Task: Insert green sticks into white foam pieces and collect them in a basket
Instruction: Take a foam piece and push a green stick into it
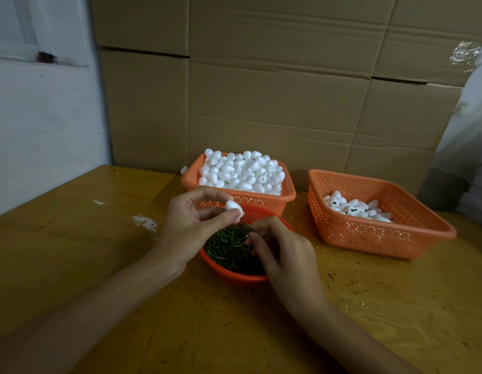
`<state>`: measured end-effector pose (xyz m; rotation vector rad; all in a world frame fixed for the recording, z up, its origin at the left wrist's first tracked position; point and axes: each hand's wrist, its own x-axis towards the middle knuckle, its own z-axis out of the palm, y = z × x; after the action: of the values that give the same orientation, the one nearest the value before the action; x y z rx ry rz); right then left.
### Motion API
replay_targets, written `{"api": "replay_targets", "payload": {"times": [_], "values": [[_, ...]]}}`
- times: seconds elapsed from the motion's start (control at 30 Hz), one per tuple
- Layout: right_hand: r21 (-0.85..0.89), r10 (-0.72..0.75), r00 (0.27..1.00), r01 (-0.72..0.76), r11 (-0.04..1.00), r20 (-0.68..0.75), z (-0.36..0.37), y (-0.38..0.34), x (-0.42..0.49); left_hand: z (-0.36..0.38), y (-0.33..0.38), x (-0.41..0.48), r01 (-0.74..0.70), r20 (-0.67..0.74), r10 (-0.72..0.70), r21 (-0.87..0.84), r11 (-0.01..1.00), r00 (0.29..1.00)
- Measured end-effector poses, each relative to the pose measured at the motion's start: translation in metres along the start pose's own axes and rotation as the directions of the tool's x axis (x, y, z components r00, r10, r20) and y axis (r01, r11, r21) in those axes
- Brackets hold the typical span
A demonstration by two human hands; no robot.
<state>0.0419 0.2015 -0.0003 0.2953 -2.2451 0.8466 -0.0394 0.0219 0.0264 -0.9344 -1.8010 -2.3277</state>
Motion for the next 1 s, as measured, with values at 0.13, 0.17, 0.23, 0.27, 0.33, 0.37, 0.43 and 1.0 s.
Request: {"api": "replay_targets", "payload": {"times": [0.13, 0.17, 0.23, 0.27, 0.33, 0.37, 0.43, 1.0], "values": [[0.032, 0.017, 1.0, -0.017, 0.999, -0.016, 0.0009, 0.0005, -0.0007, 0.0, -0.0004, 0.0, -0.004, 0.005, 0.004, -0.016, 1.0, 1.0], [0.04, 0.02, 1.0, -0.019, 0.999, -0.019, 0.0012, 0.0005, -0.0009, -0.0002, -0.0002, -0.0004, -0.005, 0.008, 0.005, -0.014, 1.0, 1.0], [0.06, 0.021, 0.999, -0.02, 0.998, -0.024, 0.0015, 0.0002, -0.0016, -0.0006, 0.0001, -0.0005, -0.009, 0.02, 0.009, -0.002, 1.0, 1.0], [0.071, 0.022, 0.999, -0.02, 0.997, -0.029, 0.0015, 0.0, -0.0018, -0.0008, -0.0001, -0.0003, -0.01, 0.025, 0.01, 0.003, 1.0, 1.0], [0.087, 0.025, 0.999, -0.022, 0.996, -0.038, 0.0013, -0.0006, -0.0023, -0.0013, -0.0006, 0.0003, -0.008, 0.027, 0.008, 0.008, 1.0, 1.0], [0.093, 0.028, 0.999, -0.024, 0.995, -0.039, 0.0014, -0.0008, -0.0023, -0.0017, -0.0009, 0.0003, -0.008, 0.028, 0.008, 0.011, 1.0, 1.0], [0.102, 0.03, 0.999, -0.026, 0.994, -0.038, 0.0017, -0.0013, -0.0022, -0.002, -0.0008, 0.0001, -0.007, 0.03, 0.006, 0.023, 1.0, 1.0], [0.106, 0.05, 0.998, -0.047, 0.993, -0.032, 0.0006, -0.0033, -0.0018, 0.0003, 0.0023, -0.0009, 0.009, 0.087, -0.016, 0.073, 0.997, 0.996]]}}
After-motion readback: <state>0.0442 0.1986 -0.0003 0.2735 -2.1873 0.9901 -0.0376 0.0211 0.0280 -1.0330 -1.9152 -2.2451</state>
